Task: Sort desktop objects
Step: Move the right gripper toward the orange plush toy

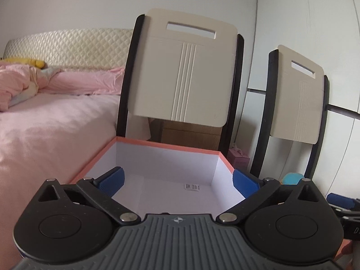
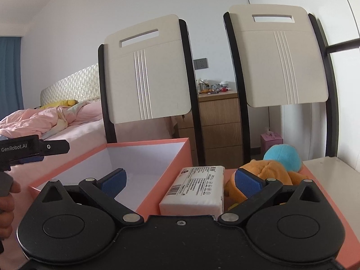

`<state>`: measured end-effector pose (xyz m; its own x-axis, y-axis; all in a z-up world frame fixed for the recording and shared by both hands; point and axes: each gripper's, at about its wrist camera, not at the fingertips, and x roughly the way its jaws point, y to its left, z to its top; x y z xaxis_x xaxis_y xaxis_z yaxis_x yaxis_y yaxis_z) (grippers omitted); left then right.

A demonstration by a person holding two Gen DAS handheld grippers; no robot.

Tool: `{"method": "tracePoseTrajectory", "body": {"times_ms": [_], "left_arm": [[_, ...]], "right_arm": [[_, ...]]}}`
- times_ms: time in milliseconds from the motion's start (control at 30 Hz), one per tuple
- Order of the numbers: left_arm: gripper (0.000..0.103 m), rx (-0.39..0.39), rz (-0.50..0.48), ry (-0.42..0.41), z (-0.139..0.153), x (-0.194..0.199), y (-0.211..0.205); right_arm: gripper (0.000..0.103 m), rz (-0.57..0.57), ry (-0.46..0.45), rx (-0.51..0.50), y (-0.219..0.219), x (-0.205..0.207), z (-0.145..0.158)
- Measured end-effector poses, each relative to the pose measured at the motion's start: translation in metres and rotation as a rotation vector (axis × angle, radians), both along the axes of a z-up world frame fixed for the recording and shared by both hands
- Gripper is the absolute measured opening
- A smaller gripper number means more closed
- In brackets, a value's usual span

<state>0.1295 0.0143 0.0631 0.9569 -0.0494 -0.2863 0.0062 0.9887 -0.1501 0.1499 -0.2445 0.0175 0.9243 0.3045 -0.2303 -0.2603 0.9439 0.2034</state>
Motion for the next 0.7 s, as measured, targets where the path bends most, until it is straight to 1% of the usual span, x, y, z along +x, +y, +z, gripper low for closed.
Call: {"method": "tracePoseTrajectory", "body": {"times_ms": [67,233,367,433,533,633,667,700], "left_arm": [[0.103,0.006,0.007,0.004,0.003,-0.003,-0.002],[0.103,0.008,0.066,-0.036,0.013,-0.009,0.0],[0.103,0.068,0.085,-0.083,0.015,-0.007,-0.001],[0.103,0.085,0.092,-0.097,0.011,-0.004,0.002],[0.103,0.08,0.108,-0.091,0.008,0.005,0.01],[0.103,0.044,0.115,-0.121,0.007,0.002,0.021],[0.103,0.042,0.119,-0.132,0.006,-0.001,0.023],[0.103,0.059,0.118,-0.153,0.006,-0.005,0.025]], "right_arm": [[0.102,0.001,0.004,0.016,-0.003,0.004,0.001],[0.102,0.009,0.001,0.036,-0.01,0.013,0.002],[0.102,0.024,-0.007,0.042,-0.014,0.021,0.003],[0.102,0.039,-0.009,0.036,-0.013,0.028,0.005],[0.102,0.059,-0.014,0.014,-0.011,0.041,0.009],[0.102,0.042,-0.002,0.016,-0.007,0.048,0.012],[0.102,0.033,0.003,0.022,-0.005,0.049,0.012],[0.102,0.017,-0.013,0.03,-0.003,0.046,0.013]]}}
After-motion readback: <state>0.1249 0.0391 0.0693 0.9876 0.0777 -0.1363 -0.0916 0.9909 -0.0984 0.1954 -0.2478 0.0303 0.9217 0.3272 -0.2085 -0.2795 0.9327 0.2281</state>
